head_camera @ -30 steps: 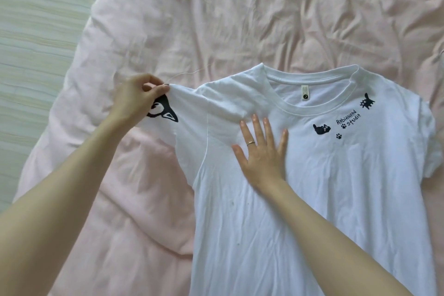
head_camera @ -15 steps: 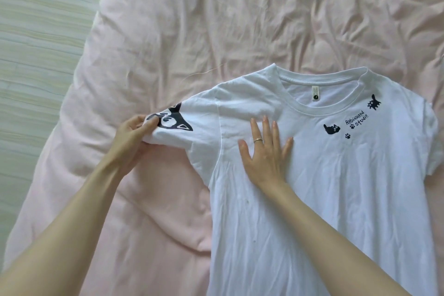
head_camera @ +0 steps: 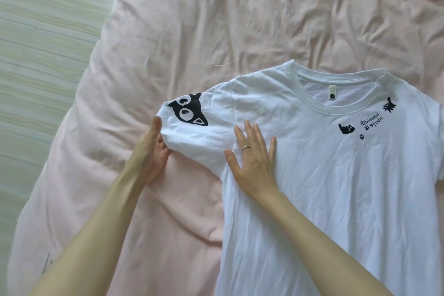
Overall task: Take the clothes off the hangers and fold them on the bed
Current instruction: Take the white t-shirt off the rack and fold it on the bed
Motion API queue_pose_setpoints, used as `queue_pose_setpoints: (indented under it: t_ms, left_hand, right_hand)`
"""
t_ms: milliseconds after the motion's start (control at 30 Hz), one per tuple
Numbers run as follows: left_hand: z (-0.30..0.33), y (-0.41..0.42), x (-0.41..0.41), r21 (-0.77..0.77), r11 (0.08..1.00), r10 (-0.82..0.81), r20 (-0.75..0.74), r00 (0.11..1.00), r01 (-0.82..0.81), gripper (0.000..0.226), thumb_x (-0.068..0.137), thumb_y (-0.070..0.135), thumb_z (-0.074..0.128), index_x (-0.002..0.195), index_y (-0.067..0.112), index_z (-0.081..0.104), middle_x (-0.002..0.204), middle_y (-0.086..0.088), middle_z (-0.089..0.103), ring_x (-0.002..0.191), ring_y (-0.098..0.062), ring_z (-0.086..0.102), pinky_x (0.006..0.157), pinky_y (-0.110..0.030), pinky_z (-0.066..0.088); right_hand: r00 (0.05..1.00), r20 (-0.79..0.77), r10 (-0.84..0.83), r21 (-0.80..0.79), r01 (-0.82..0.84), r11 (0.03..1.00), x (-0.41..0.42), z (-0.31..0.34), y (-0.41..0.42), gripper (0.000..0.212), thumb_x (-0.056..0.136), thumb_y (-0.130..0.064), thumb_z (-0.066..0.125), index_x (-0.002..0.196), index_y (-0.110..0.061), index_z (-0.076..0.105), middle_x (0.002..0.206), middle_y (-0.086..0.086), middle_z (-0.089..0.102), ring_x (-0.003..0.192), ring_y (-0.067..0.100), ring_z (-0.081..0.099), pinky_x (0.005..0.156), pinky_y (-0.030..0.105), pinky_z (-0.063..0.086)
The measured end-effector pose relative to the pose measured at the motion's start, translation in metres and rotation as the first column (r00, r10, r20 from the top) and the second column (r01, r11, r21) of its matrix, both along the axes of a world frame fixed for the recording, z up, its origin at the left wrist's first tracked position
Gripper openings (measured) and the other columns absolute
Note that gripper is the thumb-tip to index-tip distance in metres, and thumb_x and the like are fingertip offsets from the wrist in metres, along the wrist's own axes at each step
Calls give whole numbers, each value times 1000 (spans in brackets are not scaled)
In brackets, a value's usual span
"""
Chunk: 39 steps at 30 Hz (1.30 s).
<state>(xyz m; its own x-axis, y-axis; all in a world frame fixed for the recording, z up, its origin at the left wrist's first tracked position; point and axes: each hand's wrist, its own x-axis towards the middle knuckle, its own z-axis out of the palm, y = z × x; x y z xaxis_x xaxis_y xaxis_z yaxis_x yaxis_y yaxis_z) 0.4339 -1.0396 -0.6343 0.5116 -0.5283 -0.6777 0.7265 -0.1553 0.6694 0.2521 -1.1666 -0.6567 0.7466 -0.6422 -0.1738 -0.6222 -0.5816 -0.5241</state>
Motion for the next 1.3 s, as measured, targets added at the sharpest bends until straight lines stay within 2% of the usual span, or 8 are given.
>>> queue_pose_setpoints:
  t_ms: [167, 333, 467, 633, 800, 1000, 1200, 1300]
  left_hand:
    - [8, 4, -22, -68, 995, -61, 111, 992, 69, 73, 58, 47, 84, 112, 4, 63, 114, -12, 68, 108, -23, 63, 86, -26, 53]
    - [17, -12, -38, 164, 985, -67, 640, 765, -51, 4, 89, 19, 60, 88, 15, 60, 75, -1, 62, 61, -6, 55, 56, -22, 45]
    - [7, -12, -37, 291, 952, -155, 723, 673, -94, 6, 91, 25, 52, 86, 22, 53, 75, 3, 57, 70, -15, 50, 66, -34, 43]
    - [-16, 12, -39, 509, 844, -173, 558, 812, -170, 13, 90, 29, 60, 87, 17, 57, 83, -1, 61, 89, -27, 61, 80, -39, 47]
    - [-7, 9, -61, 447, 885, -125, 500, 857, -131, 35, 90, 38, 59, 108, 16, 40, 103, 1, 60, 97, -16, 59, 88, -37, 47]
    - [-3, 6, -73, 508, 856, -260, 590, 765, -101, 46, 87, 14, 64, 123, 8, 36, 112, 1, 54, 97, -16, 52, 74, -14, 33]
    - [8, 15, -74, 584, 776, -331, 699, 634, -240, 54, 83, 1, 60, 131, 4, 35, 116, -19, 50, 102, -32, 50, 88, -32, 37]
    - [20, 4, -91, 605, 733, -472, 782, 408, -313, 48, 82, 0, 55, 128, 2, 41, 122, -21, 46, 105, -36, 48, 93, -45, 37]
  right_hand:
    - [1000, 8, -1, -30, 1, 1000, -2, -1, 8, 66, 89, -55, 23, 146, -23, 31, 156, 0, 18, 145, 16, 10, 114, 48, -6]
    - [997, -11, 81, -43, -82, 996, -5, 4, 8, 67, 88, -56, 21, 147, -26, 25, 157, -2, 15, 144, 12, 6, 114, 48, -7]
    - [991, -43, 125, -98, -129, 987, -8, 1, 5, 64, 90, -53, 23, 147, -24, 29, 156, 1, 19, 145, 17, 13, 114, 52, -1]
    - [970, -155, 188, -193, -216, 957, -11, -8, 12, 60, 91, -52, 30, 143, -22, 39, 152, 6, 30, 140, 25, 28, 109, 56, 6]
    - [967, -175, 186, -164, -215, 963, -11, -6, 14, 63, 91, -55, 24, 145, -24, 33, 156, 5, 22, 144, 24, 19, 111, 55, 0]
    - [947, -224, 229, -196, -274, 942, -21, -3, 18, 60, 88, -50, 33, 140, -22, 44, 148, 8, 38, 137, 27, 36, 109, 54, 12]
    - [912, -286, 293, -97, -332, 938, -45, 11, 4, 64, 88, -49, 21, 139, -18, 45, 149, 7, 38, 138, 27, 35, 110, 54, 16]
    - [885, -387, 260, -77, -312, 947, -75, 18, -21, 82, 78, -55, -5, 149, -25, 24, 158, 1, 12, 146, 19, 9, 114, 51, -1]
